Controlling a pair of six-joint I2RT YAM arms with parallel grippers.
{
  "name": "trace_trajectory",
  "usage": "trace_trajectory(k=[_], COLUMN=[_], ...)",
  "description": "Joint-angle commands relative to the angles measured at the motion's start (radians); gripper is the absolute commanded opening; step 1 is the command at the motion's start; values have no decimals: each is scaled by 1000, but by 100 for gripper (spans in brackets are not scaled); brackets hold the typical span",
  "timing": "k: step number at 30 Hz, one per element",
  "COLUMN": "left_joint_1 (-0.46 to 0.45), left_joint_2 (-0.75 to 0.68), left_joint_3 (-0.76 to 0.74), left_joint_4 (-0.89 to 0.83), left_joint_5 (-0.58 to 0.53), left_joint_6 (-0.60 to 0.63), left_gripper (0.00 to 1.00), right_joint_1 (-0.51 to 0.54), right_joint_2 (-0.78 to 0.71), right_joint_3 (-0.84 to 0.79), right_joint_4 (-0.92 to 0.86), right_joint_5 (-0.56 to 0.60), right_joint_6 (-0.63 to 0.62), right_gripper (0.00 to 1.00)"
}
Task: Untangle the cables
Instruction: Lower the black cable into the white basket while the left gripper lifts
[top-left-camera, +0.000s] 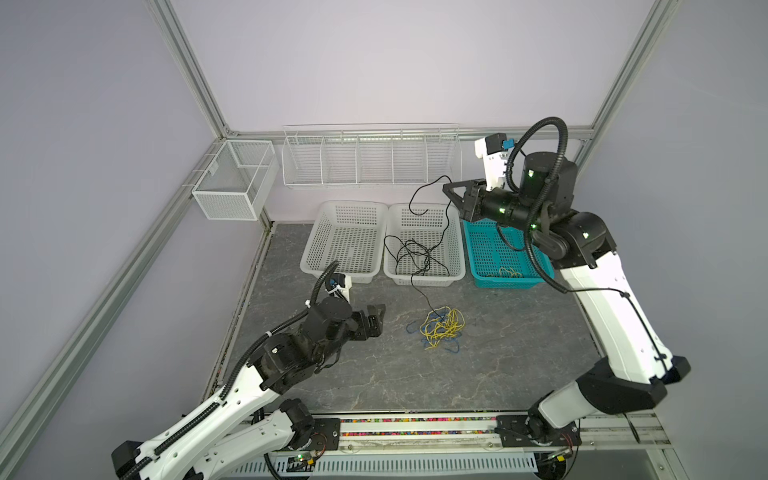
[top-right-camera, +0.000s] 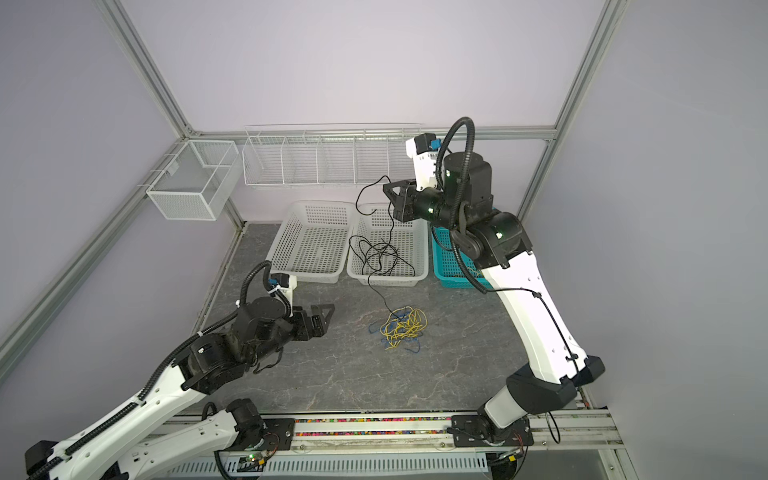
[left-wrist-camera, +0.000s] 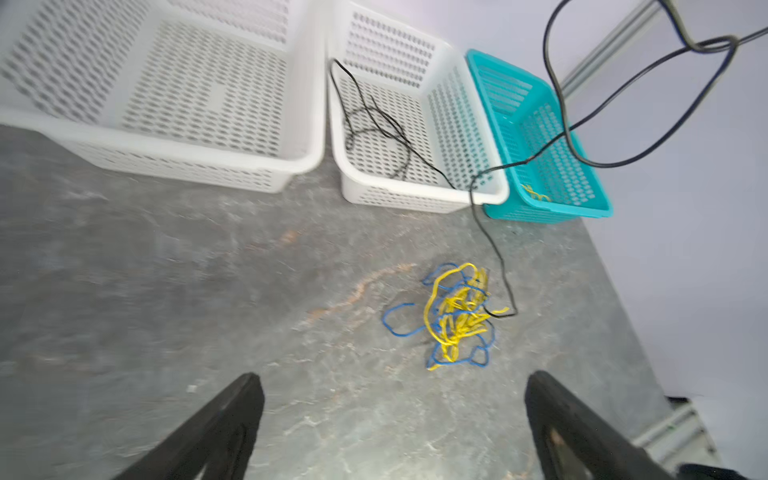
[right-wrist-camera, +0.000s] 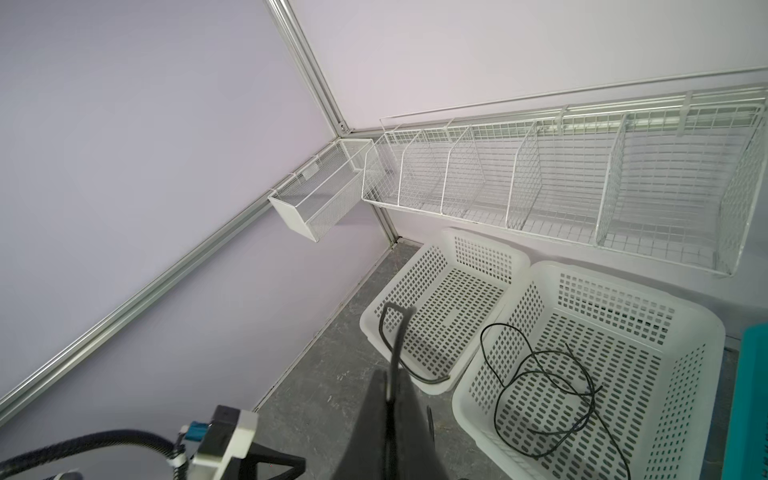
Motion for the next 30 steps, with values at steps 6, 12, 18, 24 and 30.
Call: trace_trajectory(k=[6,12,18,24,30], left_joint_1=[0,7,8,8,9], left_joint_2=[-103,-195,-272,-276,-273], left_joint_3=[-79,-139,-184,-192,-198], left_joint_4=[-69,-24,22,36,40], left_joint_5=[-409,-445,-406,-349,-308], left_joint_6=[248,238,246,248,251], left_gripper=[99,99,99,99,99], right_joint_1=[-103,-163,-162,-165,-175], right_joint_2=[337,426,315,268,322], right_joint_3=[378,470,168,-181,-301], right_joint_4=[-1,121,226,348,390], right_joint_5=[-134,-234,-236,-202,-144], right_joint_6=[111,247,213,192,171], right_gripper=[7,7,7,7,7])
